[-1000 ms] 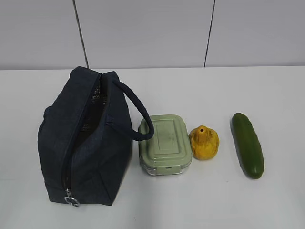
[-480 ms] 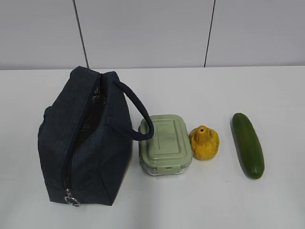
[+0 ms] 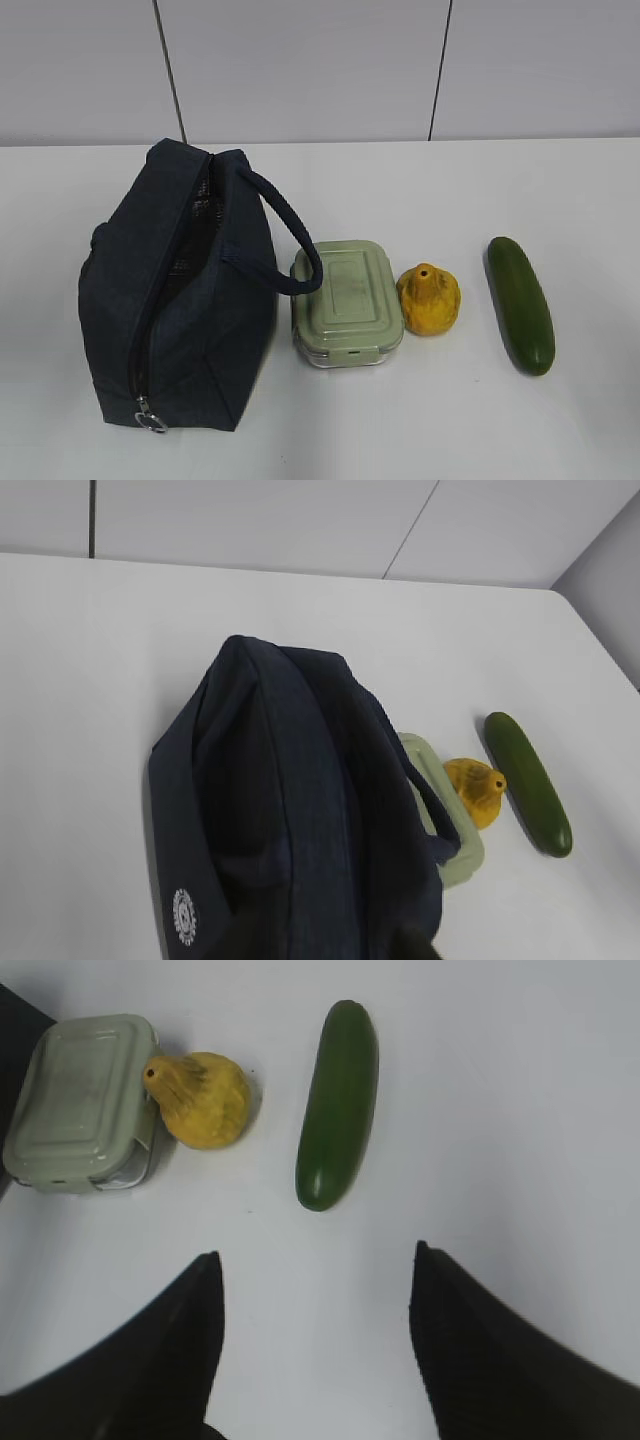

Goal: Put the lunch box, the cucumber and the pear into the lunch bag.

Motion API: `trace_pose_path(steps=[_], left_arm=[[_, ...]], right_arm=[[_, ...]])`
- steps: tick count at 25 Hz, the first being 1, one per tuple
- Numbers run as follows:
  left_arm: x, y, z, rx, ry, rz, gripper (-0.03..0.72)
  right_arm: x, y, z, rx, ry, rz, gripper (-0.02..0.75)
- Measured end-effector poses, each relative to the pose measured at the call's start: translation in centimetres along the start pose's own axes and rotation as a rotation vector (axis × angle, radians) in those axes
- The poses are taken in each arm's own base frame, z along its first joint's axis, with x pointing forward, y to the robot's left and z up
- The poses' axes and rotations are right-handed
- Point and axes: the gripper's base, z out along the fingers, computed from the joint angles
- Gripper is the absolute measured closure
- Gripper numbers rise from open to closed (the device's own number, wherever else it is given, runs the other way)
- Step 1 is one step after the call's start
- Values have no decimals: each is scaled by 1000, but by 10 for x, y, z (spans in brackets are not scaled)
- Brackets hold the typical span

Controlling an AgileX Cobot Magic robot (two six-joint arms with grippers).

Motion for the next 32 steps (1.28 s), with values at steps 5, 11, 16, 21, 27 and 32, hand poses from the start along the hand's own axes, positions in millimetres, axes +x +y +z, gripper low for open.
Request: trace_pose_path(steps=[5,11,16,21,27,32], left_arm=[[-28,11,31,42,57,17,447],[-38,29,71,78,168,52,434],[-37,32,90,98,224,50,431],[-33,28,105,132,288,61,362],[-30,23,110,143,318,61,315],[-28,29,113,86,345,47,312]], right_arm=[[-37,7,31,-53,96,55,276],[-75,9,98,-69,311,63,276],[-86,8,146,-72,443,67,276],[-94,5,178,-59,508,44,269],[-93,2,210,-51,590,39,200],[-88,0,223,-46,625,38,189]])
